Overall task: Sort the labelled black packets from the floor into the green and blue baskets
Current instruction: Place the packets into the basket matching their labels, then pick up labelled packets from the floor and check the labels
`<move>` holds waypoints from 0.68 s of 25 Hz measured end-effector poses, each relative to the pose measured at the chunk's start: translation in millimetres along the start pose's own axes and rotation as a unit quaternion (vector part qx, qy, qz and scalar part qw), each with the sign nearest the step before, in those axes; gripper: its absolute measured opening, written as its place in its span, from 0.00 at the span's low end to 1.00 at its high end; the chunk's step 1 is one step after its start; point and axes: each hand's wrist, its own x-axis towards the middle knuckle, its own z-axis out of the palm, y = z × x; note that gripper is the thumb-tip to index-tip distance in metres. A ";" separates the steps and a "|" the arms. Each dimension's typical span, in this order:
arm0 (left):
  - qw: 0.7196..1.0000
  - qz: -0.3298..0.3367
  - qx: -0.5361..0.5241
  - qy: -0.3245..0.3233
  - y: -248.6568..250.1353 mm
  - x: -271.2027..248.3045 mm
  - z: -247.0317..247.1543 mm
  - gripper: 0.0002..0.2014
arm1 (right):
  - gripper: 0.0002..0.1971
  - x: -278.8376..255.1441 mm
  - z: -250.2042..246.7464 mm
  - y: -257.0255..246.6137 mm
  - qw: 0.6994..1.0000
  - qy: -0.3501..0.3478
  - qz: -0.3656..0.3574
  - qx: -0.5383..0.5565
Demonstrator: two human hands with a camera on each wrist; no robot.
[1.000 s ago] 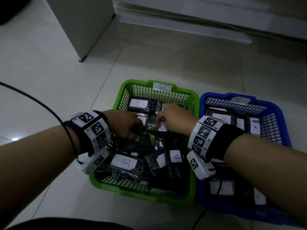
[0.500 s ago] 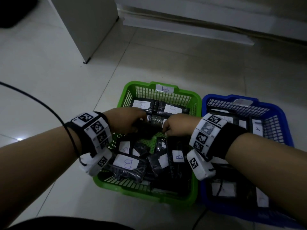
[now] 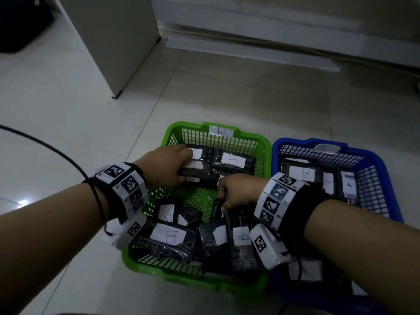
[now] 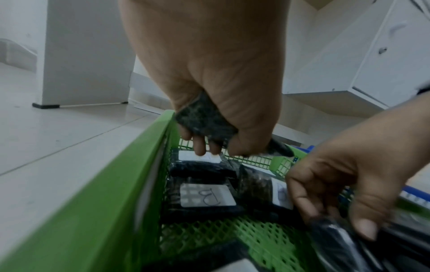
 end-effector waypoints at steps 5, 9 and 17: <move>0.998 -0.005 0.035 0.043 -10.3 6.7 -1.9 0.36 | 0.18 -7.5 -18.1 8.1 0.999 0.031 0.001 0.017; 0.996 -0.003 0.051 0.072 -17.7 21.8 -2.0 0.31 | 0.19 -10.3 -40.8 23.4 0.981 0.143 0.046 0.126; 0.993 -0.045 0.087 0.066 -5.5 43.1 5.7 0.22 | 0.21 13.2 -42.6 40.1 0.934 0.321 0.093 0.128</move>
